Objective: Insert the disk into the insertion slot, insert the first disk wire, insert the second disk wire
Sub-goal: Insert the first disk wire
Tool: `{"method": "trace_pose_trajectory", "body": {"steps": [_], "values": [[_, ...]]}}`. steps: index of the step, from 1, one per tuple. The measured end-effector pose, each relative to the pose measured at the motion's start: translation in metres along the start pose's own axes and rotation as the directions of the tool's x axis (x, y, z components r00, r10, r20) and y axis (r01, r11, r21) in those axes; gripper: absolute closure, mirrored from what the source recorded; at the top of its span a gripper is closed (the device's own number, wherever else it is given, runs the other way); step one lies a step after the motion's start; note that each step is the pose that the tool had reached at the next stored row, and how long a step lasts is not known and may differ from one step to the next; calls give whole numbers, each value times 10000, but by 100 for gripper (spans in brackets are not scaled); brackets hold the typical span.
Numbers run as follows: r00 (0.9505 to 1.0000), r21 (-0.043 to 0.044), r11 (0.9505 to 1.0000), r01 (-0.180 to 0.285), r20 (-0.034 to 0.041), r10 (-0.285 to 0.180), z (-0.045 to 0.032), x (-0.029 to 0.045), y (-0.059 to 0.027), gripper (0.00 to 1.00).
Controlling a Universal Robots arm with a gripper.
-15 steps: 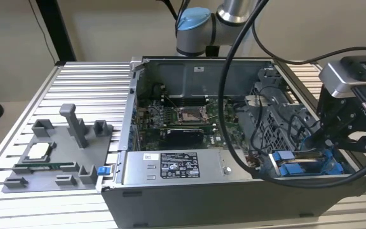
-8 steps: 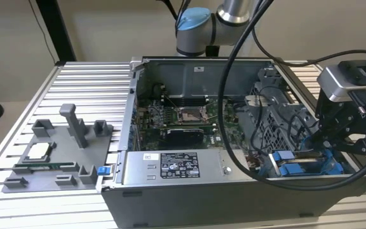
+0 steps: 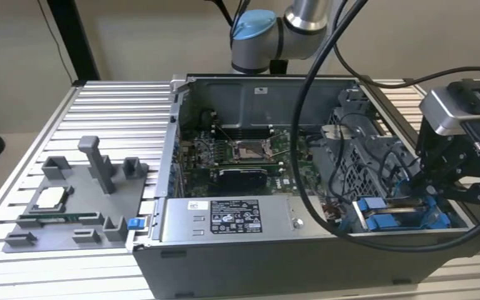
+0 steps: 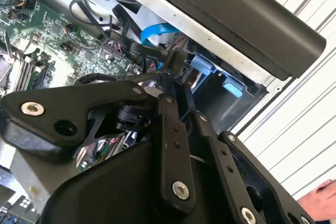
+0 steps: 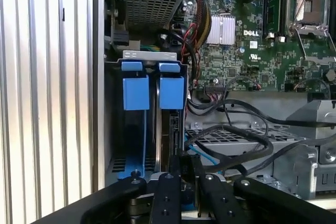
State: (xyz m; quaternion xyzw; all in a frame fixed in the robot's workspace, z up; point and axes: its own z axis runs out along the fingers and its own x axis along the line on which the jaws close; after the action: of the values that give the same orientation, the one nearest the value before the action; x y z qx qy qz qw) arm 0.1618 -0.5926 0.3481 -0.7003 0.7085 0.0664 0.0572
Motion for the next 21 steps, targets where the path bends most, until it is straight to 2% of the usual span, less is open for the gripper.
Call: {"method": "trace_pose_trajectory", "body": {"steps": [9, 21], "values": [[10000, -5, 10000, 29, 5, -29, 9, 30, -10, 100], [10000, -2, 10000, 30, 13, -30, 82, 39, -12, 100]]}}
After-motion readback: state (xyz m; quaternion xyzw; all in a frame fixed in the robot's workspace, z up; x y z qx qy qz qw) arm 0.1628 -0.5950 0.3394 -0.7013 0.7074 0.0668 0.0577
